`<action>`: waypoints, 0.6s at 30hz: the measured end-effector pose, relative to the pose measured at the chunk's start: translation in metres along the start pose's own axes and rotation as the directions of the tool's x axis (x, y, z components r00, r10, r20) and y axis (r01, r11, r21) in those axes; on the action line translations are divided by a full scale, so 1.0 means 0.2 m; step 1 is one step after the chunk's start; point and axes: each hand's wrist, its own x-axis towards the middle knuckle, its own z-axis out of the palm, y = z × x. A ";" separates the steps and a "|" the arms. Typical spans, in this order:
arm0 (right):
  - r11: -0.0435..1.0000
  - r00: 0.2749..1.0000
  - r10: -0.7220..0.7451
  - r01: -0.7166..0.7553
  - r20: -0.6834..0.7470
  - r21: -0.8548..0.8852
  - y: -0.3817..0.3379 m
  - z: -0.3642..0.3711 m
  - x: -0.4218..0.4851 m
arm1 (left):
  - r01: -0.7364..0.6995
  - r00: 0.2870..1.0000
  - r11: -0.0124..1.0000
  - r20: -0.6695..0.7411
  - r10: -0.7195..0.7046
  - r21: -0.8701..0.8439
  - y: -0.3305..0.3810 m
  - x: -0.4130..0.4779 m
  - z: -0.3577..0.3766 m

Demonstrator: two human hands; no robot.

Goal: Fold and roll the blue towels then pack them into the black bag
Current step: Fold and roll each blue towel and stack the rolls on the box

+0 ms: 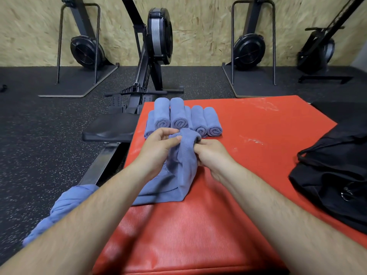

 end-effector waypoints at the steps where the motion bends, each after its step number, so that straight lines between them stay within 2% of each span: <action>1: 1.000 1.000 -0.007 0.007 -0.003 -0.016 0.00 0.00 0.00 | -0.013 1.000 1.000 -0.006 0.013 0.007 0.00 0.00 0.00; 4: 0.997 0.998 -0.055 0.054 -0.009 -0.055 0.00 -0.01 0.00 | -0.048 0.998 0.997 -0.044 0.051 0.061 0.01 0.00 -0.01; 9: 0.995 0.995 -0.090 0.092 0.048 -0.040 -0.01 -0.02 -0.02 | -0.059 0.998 0.988 -0.006 0.060 0.145 0.02 0.00 -0.02; 14: 0.997 0.997 -0.076 0.076 -0.028 0.014 -0.01 0.00 -0.02 | -0.151 0.987 0.952 -0.004 0.158 0.267 0.02 -0.02 -0.01; 18: 0.991 0.991 -0.122 0.125 -0.050 0.047 -0.05 -0.01 -0.05 | -0.167 0.976 0.943 -0.089 0.200 0.288 0.02 0.00 -0.04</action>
